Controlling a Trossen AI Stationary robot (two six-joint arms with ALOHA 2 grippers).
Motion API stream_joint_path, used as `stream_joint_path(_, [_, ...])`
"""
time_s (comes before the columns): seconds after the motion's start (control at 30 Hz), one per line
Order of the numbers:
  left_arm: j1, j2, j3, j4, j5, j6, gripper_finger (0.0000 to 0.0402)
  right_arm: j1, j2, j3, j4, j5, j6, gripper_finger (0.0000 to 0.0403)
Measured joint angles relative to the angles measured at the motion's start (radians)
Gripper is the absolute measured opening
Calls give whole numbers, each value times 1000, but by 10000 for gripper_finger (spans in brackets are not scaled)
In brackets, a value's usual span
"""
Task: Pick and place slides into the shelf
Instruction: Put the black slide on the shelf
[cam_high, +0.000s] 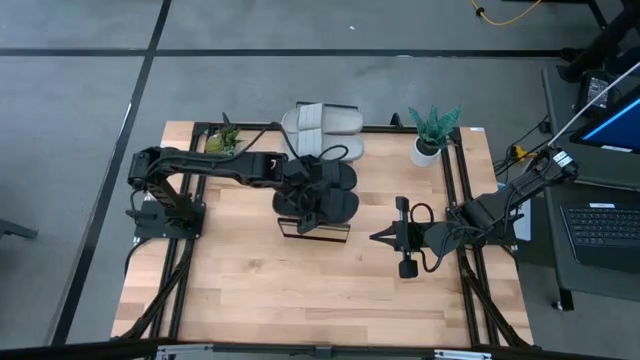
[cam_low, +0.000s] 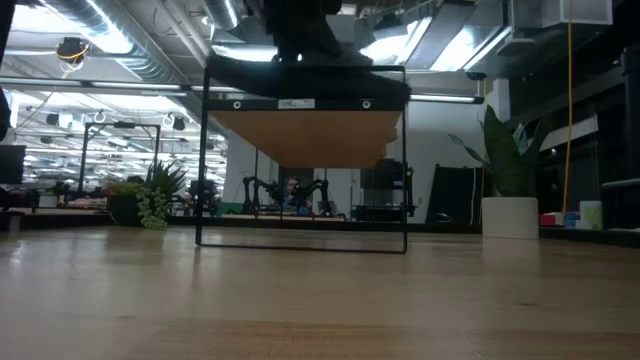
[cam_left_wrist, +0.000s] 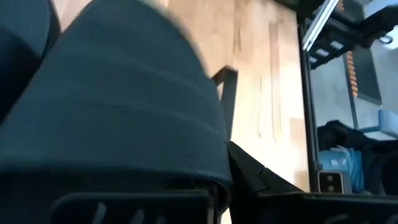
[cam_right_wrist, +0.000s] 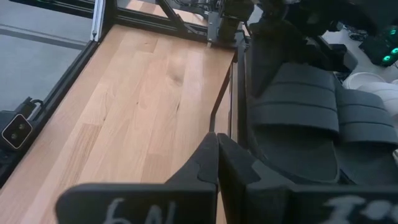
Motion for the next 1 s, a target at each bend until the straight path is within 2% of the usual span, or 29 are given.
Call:
stream_joint_path(0.2, [0, 10, 1, 6, -4, -1, 25, 0, 0, 0, 7, -1, -9, 3])
stream_joint_path(0.3, [-1, 10, 1, 8, -47, -8, 35, 0, 0, 0, 9, -1, -14, 3])
stream_joint_path(0.67, [-1, 10, 1, 12, -95, -30, 87, 0, 0, 0, 8, -1, -13, 3])
stream_joint_path(1.0, [3, 10, 1, -11, -101, -34, 130, 0, 0, 0, 8, -1, -11, 3])
